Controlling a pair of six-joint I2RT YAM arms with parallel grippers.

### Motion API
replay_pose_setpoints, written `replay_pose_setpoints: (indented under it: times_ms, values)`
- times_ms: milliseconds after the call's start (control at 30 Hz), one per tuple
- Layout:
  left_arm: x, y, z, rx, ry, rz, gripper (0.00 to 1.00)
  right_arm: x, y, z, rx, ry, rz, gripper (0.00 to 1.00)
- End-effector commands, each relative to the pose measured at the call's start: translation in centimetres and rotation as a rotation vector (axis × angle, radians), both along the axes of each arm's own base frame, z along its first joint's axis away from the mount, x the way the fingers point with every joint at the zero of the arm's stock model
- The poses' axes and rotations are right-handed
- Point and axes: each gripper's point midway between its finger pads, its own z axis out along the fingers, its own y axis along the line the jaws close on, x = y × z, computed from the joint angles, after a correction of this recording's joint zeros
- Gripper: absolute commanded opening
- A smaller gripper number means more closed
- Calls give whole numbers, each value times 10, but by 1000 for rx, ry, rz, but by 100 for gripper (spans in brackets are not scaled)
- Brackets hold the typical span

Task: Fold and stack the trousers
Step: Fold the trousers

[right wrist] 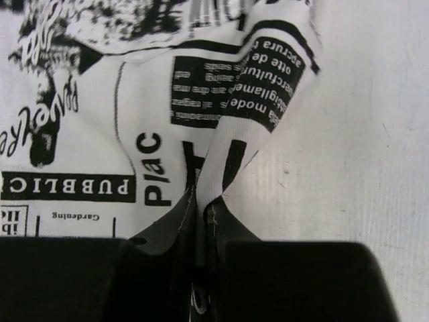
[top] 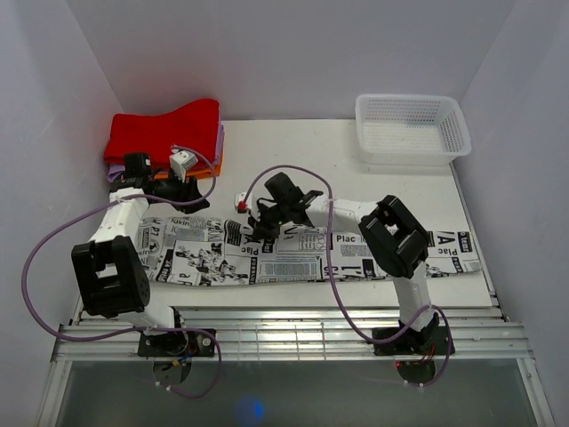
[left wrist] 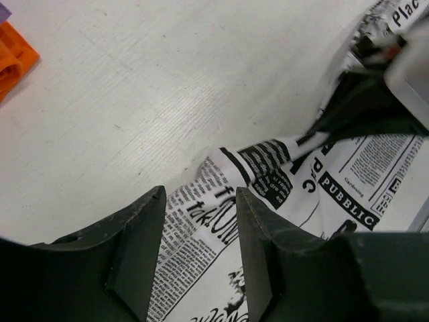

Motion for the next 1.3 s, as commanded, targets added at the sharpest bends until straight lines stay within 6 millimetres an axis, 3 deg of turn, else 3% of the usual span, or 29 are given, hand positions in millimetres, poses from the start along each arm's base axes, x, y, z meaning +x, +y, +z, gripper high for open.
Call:
replay_pose_setpoints:
  times_ms: [0, 33, 233, 367, 467, 600, 733, 933, 1267]
  values:
    - [14, 2, 29, -34, -16, 118, 58, -17, 15, 13, -17, -312, 58, 8]
    - [15, 4, 27, -40, 5, 142, 61, -31, 20, 8, -26, -354, 84, 8]
    - [11, -2, 11, 12, 36, 139, 63, -36, 17, -21, -113, -607, 64, 8]
    - [1, -16, -22, 85, 128, 86, 65, -18, 7, -35, -172, -736, -1, 8]
    - [1, -14, -41, 109, 175, 77, 65, -11, 0, -37, -185, -824, -25, 8]
    - [9, -25, -34, 91, 175, 48, 65, -11, -9, -39, -191, -945, -20, 8]
    - [13, -46, -43, 198, 165, 38, 65, -26, -10, -38, -170, -1091, 33, 8]
    - [25, -48, -54, 266, 186, 104, 65, -42, -7, -40, -140, -1174, 74, 8]
    - [-3, -61, -72, 272, 307, 28, 62, -43, -7, -44, -152, -1174, 74, 8]
